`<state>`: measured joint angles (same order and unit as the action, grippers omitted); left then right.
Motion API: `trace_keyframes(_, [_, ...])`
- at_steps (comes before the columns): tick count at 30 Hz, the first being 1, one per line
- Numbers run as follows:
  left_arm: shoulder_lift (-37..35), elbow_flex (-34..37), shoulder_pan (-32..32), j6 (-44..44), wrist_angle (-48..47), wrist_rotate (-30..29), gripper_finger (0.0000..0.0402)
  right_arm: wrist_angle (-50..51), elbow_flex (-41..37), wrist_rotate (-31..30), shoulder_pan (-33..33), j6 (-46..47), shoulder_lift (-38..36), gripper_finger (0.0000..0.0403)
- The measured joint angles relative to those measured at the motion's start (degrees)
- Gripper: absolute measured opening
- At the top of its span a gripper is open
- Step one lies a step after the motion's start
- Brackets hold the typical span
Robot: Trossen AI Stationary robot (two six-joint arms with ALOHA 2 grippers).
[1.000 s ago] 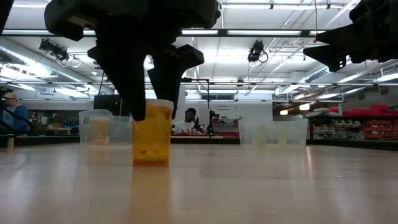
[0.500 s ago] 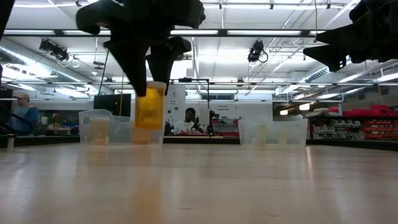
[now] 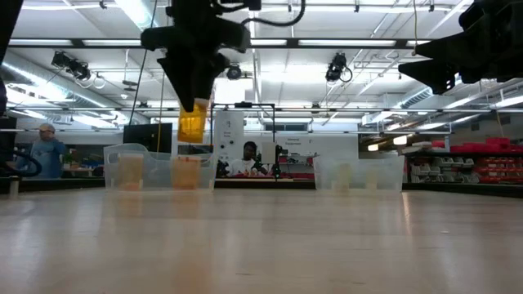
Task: Pick and place medicine bottles into bin by pill shape (circle, oval)
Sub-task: Put the orange pill bottle into the left transparent bin
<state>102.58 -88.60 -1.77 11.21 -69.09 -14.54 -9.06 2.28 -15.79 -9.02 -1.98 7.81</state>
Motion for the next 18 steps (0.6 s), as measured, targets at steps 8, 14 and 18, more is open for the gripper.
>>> trace_keyframes(8, [-0.5, 0.0, 9.0, -0.1, -6.4, -0.6, 0.0217, 0.2, 0.0, 0.0, 0.0, 0.0, 0.0, 0.0314])
trace_keyframes(14, [-0.5, 0.0, 14.4, 0.0, -7.3, -0.5, 0.0221, 0.2, 0.0, 0.0, 0.0, 0.0, 0.0, 0.0314])
trace_keyframes(18, [-0.5, 0.0, 17.4, 0.5, -8.6, -0.5, 0.0219, 0.2, 0.0, 0.0, 0.0, 0.0, 0.0, 0.0314])
